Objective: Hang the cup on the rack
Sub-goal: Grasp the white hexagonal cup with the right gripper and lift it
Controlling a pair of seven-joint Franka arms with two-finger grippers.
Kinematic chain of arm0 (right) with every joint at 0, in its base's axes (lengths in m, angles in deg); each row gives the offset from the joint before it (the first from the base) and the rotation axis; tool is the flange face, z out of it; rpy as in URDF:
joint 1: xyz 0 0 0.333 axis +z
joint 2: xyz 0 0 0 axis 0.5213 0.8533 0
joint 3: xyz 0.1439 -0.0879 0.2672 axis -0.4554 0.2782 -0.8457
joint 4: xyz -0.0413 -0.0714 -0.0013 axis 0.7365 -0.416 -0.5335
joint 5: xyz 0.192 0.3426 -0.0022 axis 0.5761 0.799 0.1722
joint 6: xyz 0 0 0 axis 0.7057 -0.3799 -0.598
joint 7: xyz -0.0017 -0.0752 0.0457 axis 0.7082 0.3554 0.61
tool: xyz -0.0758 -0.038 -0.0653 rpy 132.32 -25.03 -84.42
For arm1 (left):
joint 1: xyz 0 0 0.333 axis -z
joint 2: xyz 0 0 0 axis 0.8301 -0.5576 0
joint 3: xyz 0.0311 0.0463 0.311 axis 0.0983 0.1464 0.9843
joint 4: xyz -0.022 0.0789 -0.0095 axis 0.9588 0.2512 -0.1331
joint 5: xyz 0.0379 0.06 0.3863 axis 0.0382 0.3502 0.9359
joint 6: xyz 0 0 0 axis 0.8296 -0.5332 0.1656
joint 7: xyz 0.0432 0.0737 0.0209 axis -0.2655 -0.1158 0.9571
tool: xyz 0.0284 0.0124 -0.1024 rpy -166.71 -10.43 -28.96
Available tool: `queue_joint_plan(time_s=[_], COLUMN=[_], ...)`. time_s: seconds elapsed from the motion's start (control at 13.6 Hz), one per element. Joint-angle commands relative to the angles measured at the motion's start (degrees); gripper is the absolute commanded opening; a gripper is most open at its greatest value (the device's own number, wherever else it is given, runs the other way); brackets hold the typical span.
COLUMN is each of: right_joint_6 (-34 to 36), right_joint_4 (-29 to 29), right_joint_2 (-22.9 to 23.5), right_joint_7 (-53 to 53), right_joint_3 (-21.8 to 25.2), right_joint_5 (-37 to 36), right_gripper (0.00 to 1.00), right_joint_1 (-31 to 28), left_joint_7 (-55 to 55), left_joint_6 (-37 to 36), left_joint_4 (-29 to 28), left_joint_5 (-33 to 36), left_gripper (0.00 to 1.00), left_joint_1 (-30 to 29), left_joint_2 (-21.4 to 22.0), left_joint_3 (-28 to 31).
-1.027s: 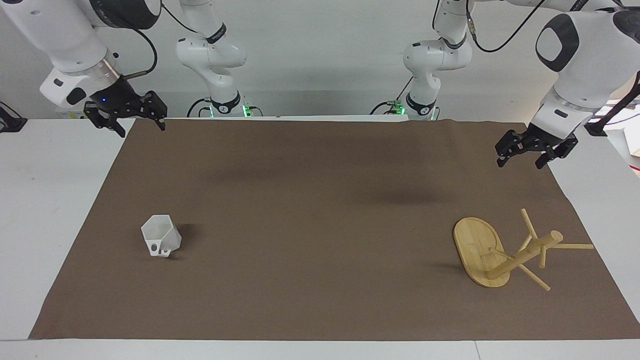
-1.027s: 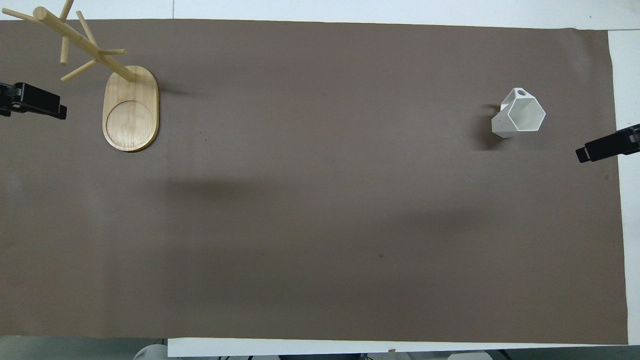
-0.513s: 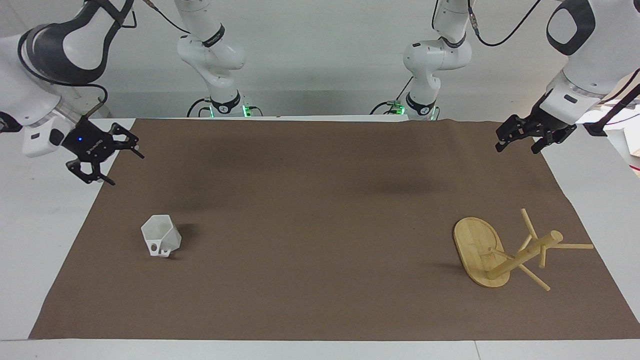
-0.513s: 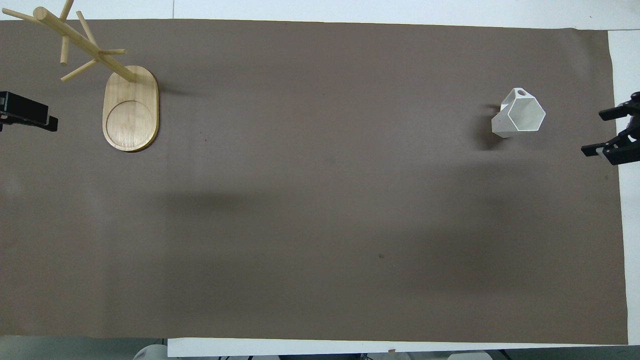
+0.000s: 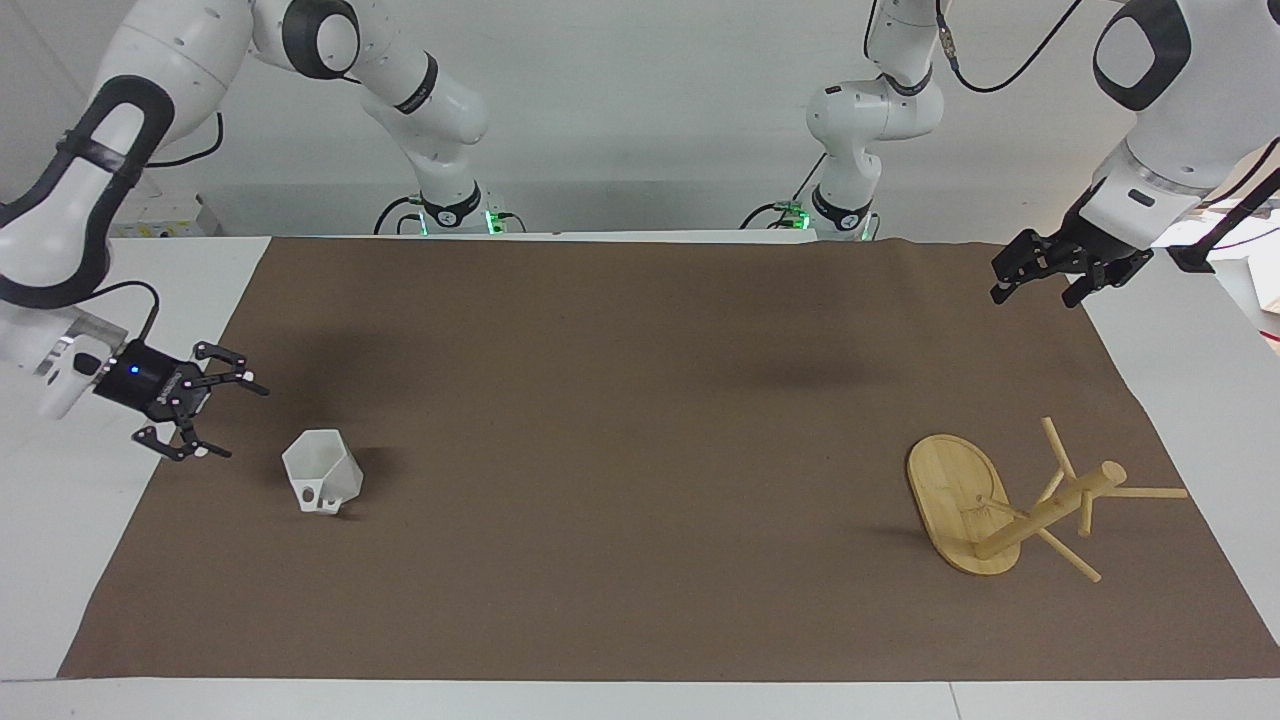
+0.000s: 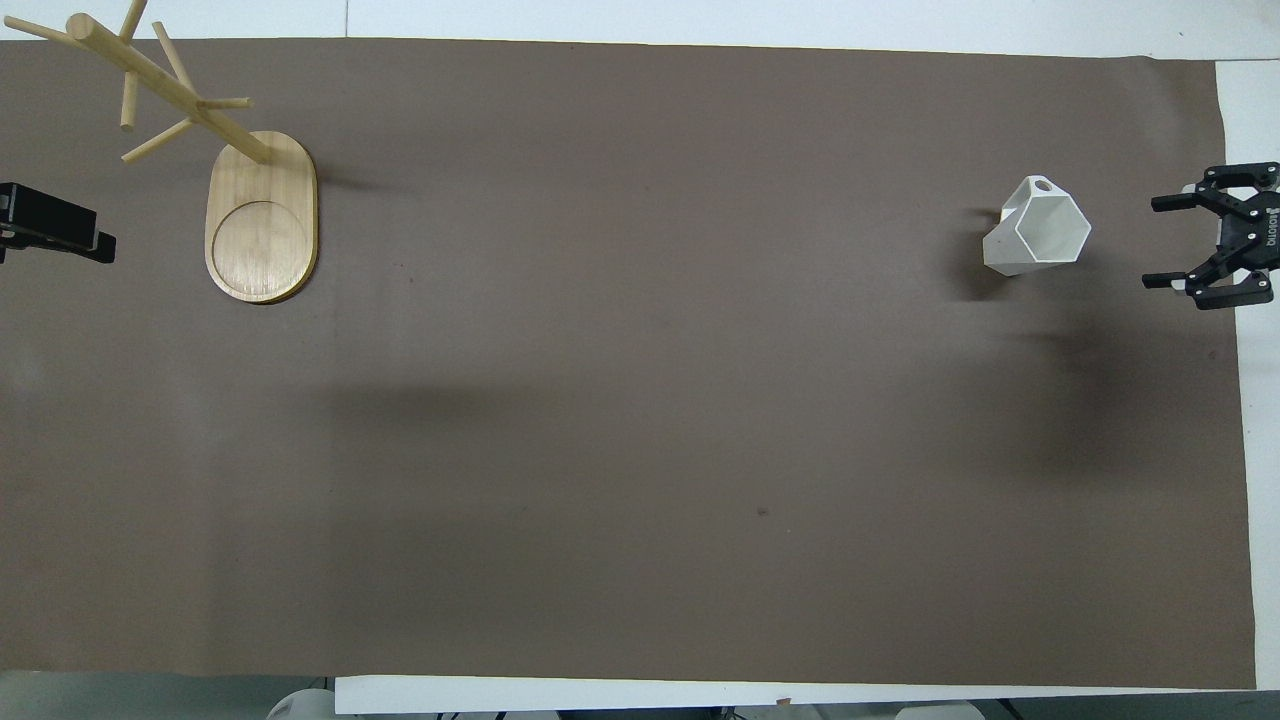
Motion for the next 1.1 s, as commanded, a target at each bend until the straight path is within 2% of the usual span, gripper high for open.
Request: queue_joint_plan(time_s=[0.0,0.15,0.22,0.73,1.03], right_joint_6=[2.26,3.32,3.23,2.53,0.95], right_joint_4=[-4.36,-5.58,-5.5,-4.54,-0.85], right_joint_2=[7.78,11.82,12.19,12.01,11.4], right_joint_7=[4.48,6.32,7.2,9.93,13.71], right_joint_3=[-7.01,-9.92,-10.11,-10.37,-10.29], right_joint_5=[3.58,5.33,5.43,7.36,9.12], right_gripper=[0.99,0.99,0.99,0.99,0.99], right_joint_1=[-6.69,-8.19,-8.11,-5.57,-4.95], left_joint_7=[0.43,0.6,0.6,0.52,0.52], left_joint_6=[-0.18,0.52,0.61,0.53,0.09], left_joint_4=[-0.47,-0.55,-0.55,-1.34,-1.34], left_joint_5=[-0.57,-0.57,-0.57,-0.57,-0.57], left_gripper=[1.0,1.0,1.0,1.0,1.0], left_joint_1=[-0.49,-0.49,-0.4,0.04,0.3], left_joint_2=[0.74,0.65,0.65,0.92,0.92], left_joint_3=[-0.1,-0.01,-0.01,-0.01,-0.1])
